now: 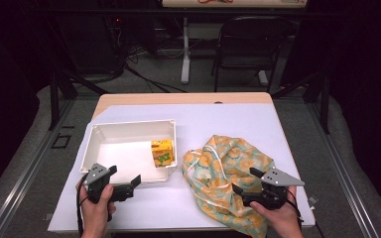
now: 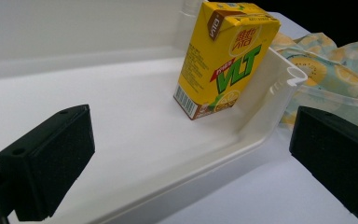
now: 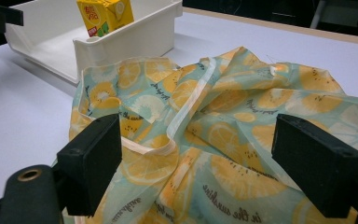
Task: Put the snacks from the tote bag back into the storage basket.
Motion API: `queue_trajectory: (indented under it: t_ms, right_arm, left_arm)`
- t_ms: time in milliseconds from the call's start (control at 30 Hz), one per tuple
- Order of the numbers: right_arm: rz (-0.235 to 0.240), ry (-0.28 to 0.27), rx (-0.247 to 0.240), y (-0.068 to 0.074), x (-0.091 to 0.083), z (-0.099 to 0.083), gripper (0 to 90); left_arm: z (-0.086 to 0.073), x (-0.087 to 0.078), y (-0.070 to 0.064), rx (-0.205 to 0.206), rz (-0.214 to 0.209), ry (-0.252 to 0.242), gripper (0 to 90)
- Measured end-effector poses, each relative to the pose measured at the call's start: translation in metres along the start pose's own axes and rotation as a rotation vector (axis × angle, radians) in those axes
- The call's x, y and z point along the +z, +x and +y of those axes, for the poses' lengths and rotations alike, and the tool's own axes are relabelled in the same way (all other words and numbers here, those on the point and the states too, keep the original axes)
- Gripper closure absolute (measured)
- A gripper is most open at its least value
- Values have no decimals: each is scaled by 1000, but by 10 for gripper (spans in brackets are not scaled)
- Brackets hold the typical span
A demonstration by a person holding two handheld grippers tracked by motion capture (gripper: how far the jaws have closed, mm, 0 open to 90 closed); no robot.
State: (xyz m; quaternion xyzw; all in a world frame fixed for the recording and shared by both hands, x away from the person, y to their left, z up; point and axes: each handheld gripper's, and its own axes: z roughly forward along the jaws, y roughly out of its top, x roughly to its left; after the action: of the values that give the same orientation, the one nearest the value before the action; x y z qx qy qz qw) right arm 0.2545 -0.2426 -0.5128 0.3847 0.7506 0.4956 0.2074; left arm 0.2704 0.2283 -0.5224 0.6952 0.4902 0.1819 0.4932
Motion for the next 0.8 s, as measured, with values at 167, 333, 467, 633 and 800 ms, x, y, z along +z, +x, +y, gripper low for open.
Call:
queue_trajectory:
  t_ms: [167,333,467,633,800]
  right_arm:
    - [-4,1,1,0,0,0,151]
    - [-6,1,2,0,0,0,151]
    - [-16,-1,2,-1,-1,-1,151]
    - [-25,-6,12,-3,-4,-2,150]
    - [-37,-13,28,-6,-6,-3,148]
  left_arm:
    - [-6,-12,0,26,7,-2,1]
    - [-11,-18,1,29,12,6,1]
    - [-15,-21,2,39,16,11,1]
    - [-18,-27,4,47,27,9,1]
    - [-21,-33,9,50,30,3,1]
